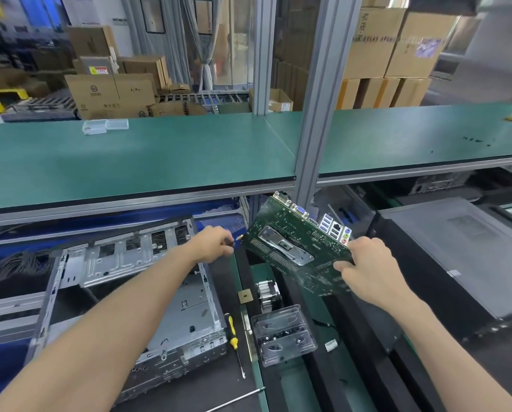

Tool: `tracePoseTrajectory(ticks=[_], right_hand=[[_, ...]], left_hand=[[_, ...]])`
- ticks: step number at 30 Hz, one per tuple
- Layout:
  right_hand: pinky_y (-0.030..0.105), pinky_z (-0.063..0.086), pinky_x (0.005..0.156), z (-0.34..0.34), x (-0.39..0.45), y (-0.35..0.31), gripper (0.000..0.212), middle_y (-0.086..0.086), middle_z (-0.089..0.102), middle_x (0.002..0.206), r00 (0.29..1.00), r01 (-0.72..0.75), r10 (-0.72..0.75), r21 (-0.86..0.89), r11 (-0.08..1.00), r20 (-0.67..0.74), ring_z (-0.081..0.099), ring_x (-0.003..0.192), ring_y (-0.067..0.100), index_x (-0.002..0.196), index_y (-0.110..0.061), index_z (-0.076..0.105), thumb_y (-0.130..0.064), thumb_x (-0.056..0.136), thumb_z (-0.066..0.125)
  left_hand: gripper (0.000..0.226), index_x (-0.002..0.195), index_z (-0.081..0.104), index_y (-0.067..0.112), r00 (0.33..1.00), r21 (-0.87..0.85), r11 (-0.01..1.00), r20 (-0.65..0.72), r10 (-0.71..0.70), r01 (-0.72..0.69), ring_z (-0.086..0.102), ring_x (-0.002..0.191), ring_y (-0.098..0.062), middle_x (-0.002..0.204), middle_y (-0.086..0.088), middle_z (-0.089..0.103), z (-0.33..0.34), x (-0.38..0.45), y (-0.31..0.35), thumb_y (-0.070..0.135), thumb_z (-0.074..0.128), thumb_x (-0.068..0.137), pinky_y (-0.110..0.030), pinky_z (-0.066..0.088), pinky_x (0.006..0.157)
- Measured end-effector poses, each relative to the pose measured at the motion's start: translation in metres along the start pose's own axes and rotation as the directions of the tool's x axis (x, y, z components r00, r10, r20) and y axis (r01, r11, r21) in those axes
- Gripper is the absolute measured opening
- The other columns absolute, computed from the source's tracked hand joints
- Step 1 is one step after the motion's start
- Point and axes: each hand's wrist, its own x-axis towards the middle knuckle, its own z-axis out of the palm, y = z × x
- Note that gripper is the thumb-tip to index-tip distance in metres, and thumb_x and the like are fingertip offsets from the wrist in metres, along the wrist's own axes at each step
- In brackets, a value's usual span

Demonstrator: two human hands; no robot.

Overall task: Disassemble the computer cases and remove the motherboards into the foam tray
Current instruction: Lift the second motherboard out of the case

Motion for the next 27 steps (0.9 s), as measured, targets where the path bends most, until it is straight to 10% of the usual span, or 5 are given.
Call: tracePoseTrajectory(ticks=[3,12,16,21,27], right_hand=[[0.028,0.024,0.048,0.002,0.004,0.000,0.055,0.002,0.034,0.058,1.000,0.010,-0.010,-0.004,1.000,-0.015,0.033,0.052,0.019,0.060,-0.014,0.024,-0.017,0.086,0.073],[0.029,0.028,0.050,0.013,0.009,0.001,0.047,0.004,0.037,0.065,0.999,-0.042,0.042,-0.010,0.999,0.003,0.035,0.055,0.021,0.063,-0.014,0.027,-0.013,0.087,0.068],[0.030,0.032,0.054,0.019,0.016,0.002,0.043,0.006,0.039,0.068,0.996,-0.090,0.091,0.001,0.996,-0.012,0.037,0.058,0.023,0.065,-0.013,0.028,-0.010,0.085,0.066],[0.030,0.029,0.053,0.031,0.029,0.005,0.033,0.006,0.039,0.074,0.980,-0.199,0.200,0.043,0.979,-0.021,0.042,0.064,0.027,0.068,-0.013,0.028,-0.006,0.081,0.058],[0.033,0.036,0.055,0.054,0.053,-0.001,0.022,0.009,0.043,0.077,0.958,-0.283,0.283,-0.015,0.959,-0.038,0.047,0.067,0.028,0.075,-0.010,0.037,-0.005,0.085,0.056]], left_hand=[[0.021,0.082,0.070,0.010,0.993,-0.201,0.979,-0.101,-0.054,0.033,0.072,0.075,-0.013,0.082,-0.003,0.077,0.015,0.007,-0.011,0.015,0.059,0.099,-0.032,0.056,0.082],[0.018,0.085,0.076,0.010,0.931,-0.716,0.693,-0.306,-0.199,-0.087,0.061,0.054,-0.016,0.081,-0.009,0.074,-0.003,-0.015,-0.014,0.005,0.060,0.092,-0.026,0.047,0.057],[0.027,0.074,0.077,0.007,0.992,-0.611,0.782,-0.043,0.119,-0.121,0.062,0.067,-0.029,0.077,-0.016,0.072,-0.012,-0.077,-0.057,0.030,0.064,0.082,-0.041,0.051,0.071],[0.023,0.079,0.082,0.017,0.863,-0.099,0.951,0.456,-0.217,0.292,0.073,0.081,-0.007,0.084,0.005,0.078,-0.006,-0.113,-0.105,0.036,0.070,0.078,-0.022,0.054,0.076],[0.027,0.069,0.073,0.023,0.973,0.050,0.976,-0.107,-0.204,0.210,0.059,0.052,0.000,0.059,0.012,0.068,0.005,-0.095,-0.096,0.035,0.066,0.093,-0.011,0.040,0.050]])
